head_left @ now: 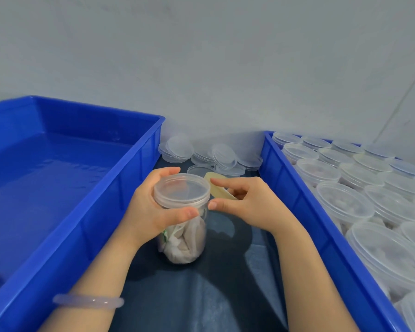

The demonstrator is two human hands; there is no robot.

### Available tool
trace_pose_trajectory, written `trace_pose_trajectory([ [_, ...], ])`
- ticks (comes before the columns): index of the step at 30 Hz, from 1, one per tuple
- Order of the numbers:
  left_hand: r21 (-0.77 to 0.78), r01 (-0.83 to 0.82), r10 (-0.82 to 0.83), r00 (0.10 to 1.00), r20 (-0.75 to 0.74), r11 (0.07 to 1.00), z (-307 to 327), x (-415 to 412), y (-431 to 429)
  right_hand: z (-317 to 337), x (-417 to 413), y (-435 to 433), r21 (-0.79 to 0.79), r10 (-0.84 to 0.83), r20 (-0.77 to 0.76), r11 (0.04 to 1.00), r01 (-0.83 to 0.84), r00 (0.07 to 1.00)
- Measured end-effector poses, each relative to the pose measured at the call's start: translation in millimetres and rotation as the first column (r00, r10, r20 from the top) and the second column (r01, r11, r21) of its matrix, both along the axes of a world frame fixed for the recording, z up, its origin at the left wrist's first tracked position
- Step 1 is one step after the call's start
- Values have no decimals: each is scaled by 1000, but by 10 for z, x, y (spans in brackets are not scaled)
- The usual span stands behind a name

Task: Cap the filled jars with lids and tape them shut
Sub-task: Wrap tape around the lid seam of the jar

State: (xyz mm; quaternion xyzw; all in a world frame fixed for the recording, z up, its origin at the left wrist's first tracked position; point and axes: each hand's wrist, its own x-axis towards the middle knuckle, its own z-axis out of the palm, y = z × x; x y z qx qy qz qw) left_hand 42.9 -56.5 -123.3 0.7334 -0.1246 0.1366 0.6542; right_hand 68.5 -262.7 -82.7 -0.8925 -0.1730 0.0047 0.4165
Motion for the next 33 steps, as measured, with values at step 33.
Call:
trace_pose_trajectory([
  [33,-320,119,-183,967,-176,940,-25,34,-20,351,-236,-70,-146,48,-111,987,-64,993],
])
